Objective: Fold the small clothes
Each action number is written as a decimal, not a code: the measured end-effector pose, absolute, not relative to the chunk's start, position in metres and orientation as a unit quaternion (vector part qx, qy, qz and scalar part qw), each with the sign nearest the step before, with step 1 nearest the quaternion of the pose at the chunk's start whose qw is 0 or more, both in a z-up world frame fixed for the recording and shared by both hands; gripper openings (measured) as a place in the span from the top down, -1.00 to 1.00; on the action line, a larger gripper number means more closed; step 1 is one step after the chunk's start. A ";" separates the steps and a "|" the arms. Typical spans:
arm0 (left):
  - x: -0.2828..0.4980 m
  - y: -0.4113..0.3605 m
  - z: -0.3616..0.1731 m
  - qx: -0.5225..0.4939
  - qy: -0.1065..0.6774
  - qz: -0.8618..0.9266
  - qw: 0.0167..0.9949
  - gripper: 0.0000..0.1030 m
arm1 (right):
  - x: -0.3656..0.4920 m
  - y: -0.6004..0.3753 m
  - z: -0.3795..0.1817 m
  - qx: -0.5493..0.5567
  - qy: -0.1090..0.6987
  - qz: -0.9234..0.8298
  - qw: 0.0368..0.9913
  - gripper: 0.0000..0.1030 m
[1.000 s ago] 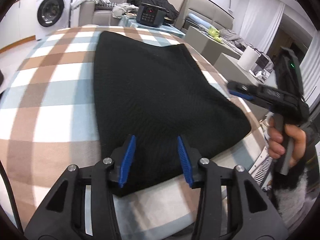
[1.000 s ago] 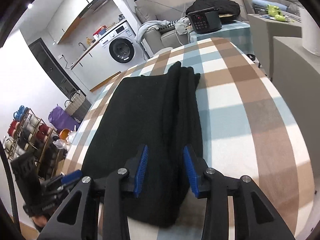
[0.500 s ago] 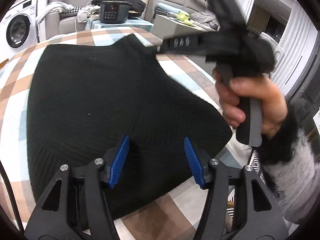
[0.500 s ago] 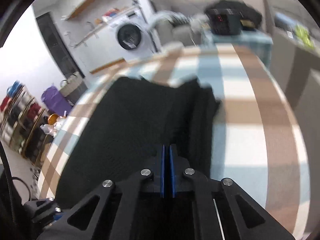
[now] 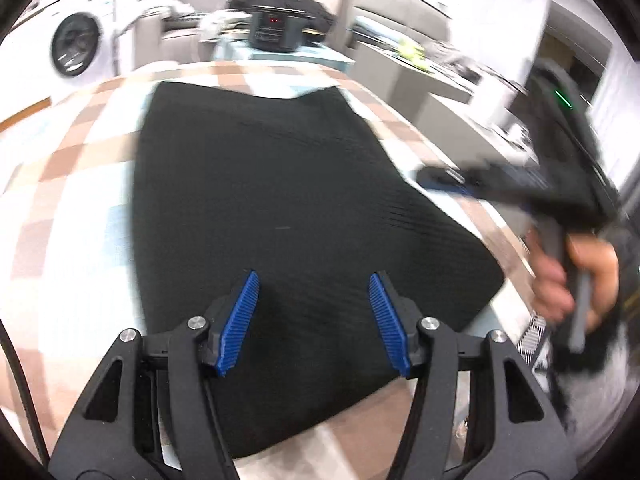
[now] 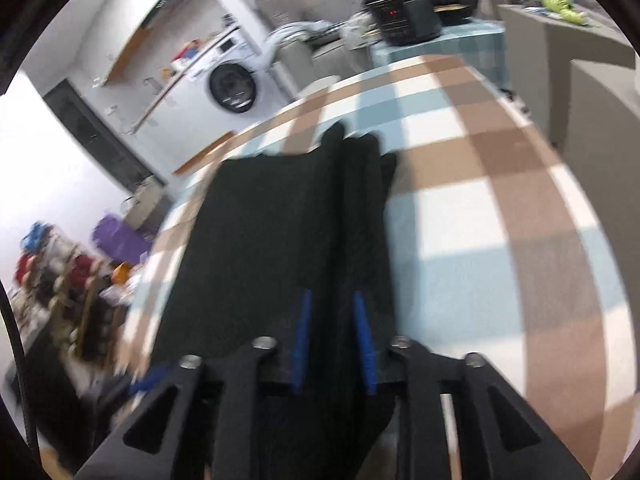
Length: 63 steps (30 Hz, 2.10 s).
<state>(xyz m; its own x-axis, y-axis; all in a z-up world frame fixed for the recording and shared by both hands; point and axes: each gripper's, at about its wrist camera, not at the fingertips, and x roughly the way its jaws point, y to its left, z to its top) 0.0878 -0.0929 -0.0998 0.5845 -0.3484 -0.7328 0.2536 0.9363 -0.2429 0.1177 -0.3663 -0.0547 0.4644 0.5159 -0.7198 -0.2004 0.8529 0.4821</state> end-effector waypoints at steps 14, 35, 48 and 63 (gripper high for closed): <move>0.073 0.003 -0.119 -0.135 0.434 -0.082 0.887 -0.11 | 0.050 -0.347 -0.062 0.104 0.462 0.191 0.860 -0.18; 0.173 -0.003 -0.118 -0.081 0.434 -0.047 0.896 0.48 | 0.149 -0.304 -0.085 0.126 0.480 0.163 0.853 0.42; 0.183 0.007 -0.114 -0.066 0.421 -0.035 0.904 0.31 | 0.158 -0.309 -0.077 0.113 0.461 0.151 0.867 0.07; 0.089 0.014 -0.075 -0.068 0.265 -0.009 0.962 -0.98 | 0.075 -0.305 -0.013 0.042 0.285 0.236 0.928 -1.00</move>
